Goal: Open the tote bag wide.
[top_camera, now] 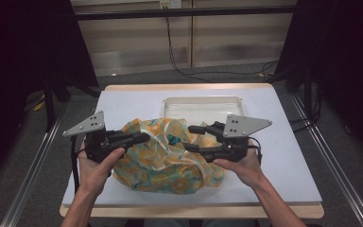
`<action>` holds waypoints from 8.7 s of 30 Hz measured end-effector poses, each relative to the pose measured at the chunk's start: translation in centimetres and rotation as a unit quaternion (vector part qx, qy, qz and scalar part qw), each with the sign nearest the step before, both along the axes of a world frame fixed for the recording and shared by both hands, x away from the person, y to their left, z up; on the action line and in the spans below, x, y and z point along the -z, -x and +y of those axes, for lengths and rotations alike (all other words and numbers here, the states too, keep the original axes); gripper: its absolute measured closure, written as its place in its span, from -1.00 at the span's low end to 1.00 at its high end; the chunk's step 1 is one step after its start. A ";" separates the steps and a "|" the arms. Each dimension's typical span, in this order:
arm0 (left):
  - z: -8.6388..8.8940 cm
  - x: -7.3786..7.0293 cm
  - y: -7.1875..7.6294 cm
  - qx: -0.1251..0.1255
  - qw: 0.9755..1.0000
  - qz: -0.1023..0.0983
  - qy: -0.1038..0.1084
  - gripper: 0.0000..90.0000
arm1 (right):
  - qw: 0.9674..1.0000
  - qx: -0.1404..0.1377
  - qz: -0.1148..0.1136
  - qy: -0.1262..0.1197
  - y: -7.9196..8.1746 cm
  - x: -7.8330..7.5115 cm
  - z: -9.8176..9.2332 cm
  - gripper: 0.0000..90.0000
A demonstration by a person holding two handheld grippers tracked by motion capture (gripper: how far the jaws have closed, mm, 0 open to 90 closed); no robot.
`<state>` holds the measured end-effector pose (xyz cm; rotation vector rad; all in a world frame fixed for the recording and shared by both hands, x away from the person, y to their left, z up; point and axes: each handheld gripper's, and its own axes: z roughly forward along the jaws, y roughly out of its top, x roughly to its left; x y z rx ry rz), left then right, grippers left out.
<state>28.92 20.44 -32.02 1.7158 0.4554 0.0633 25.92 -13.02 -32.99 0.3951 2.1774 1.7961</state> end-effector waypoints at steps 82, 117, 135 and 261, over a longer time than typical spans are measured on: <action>2.9 -0.3 -4.7 -0.049 0.997 0.028 -0.049 -0.14 | 0.997 0.051 0.047 0.042 -3.4 3.1 0.2 -0.16; 12.2 3.3 -0.3 -0.072 0.997 0.019 0.015 1.00 | 0.996 -0.029 0.065 0.054 0.2 4.8 0.9 0.99; 13.0 8.7 -0.8 -0.088 0.995 0.049 0.021 0.98 | 0.987 -0.093 0.098 0.083 4.0 8.2 2.4 0.82; 13.7 8.0 4.2 -0.060 0.998 0.019 -0.027 0.60 | 0.991 0.046 0.116 0.038 -12.1 5.4 7.7 0.99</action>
